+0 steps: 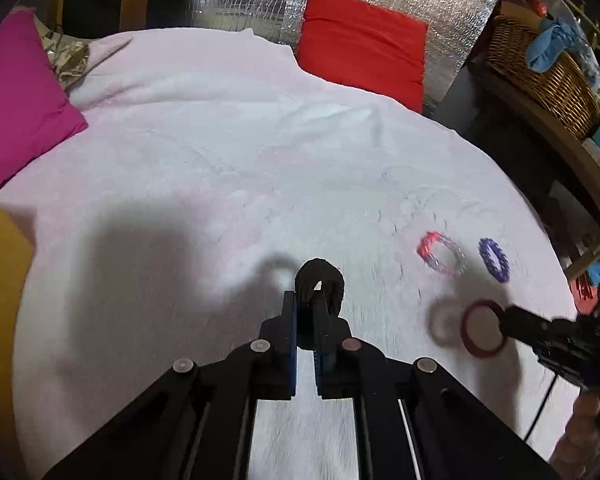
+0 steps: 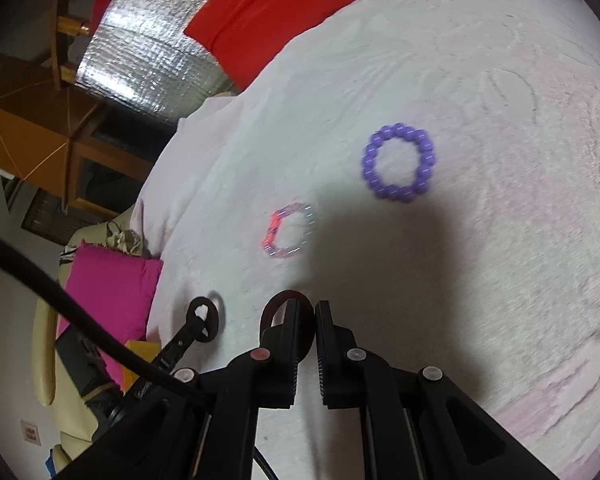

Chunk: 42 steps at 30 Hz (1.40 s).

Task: Organize jewelry
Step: 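Close the left tool on the black rubber ring and lift it, then carry the black rubber ring and maroon ring toward the orange box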

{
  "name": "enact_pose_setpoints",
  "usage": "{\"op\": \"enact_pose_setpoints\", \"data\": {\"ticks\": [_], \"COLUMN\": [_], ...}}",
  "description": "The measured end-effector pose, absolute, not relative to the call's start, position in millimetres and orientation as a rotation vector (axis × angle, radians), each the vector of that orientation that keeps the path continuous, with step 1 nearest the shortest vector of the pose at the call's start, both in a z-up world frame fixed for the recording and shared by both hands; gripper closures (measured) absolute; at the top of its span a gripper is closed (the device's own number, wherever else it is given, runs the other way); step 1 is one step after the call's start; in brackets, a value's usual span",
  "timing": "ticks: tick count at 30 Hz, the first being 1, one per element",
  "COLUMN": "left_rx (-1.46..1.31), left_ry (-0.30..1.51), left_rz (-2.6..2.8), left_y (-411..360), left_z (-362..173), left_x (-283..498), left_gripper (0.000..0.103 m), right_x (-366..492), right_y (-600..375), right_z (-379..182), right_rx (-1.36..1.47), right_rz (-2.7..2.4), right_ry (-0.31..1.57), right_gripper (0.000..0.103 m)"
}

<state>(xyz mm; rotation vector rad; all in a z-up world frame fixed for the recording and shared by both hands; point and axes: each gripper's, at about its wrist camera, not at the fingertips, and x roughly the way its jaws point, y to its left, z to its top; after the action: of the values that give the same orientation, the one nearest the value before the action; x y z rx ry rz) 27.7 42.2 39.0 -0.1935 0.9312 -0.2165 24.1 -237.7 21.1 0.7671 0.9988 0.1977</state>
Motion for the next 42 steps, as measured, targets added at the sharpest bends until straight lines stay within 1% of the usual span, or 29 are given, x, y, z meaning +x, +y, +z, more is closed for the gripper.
{"op": "enact_pose_setpoints", "data": {"ticks": [8,11,17,19,23,31,33,42], "left_rx": [-0.211,-0.177,-0.119,-0.124,-0.1,-0.072,-0.071,-0.085], "left_ry": [0.912,0.924,1.049,1.062,1.074,1.047,1.026,0.919], "left_rz": [-0.211,-0.203,-0.169,-0.17,-0.187,-0.222,-0.223,-0.114], "left_y": [62,62,62,64,62,59,59,88], "left_z": [55,53,26,21,19,24,29,60], "left_x": [-24,-40,-37,-33,-25,-27,-30,-56], "left_gripper": [0.096,0.096,0.096,0.096,0.096,0.096,0.096,0.096], "right_x": [4,-7,-20,-19,-13,-8,-9,-10], "right_y": [-201,-191,-182,-178,-175,-152,-149,-127], "right_z": [29,26,16,14,15,19,22,36], "right_rx": [0.742,0.72,0.615,0.536,0.494,0.289,0.28,0.327], "right_rz": [0.243,0.242,0.155,0.111,0.099,0.087,0.087,0.194], "right_ry": [1.008,1.023,1.073,1.087,1.098,1.078,1.061,0.996], "right_gripper": [0.094,0.094,0.094,0.094,0.093,0.094,0.096,0.096]}}
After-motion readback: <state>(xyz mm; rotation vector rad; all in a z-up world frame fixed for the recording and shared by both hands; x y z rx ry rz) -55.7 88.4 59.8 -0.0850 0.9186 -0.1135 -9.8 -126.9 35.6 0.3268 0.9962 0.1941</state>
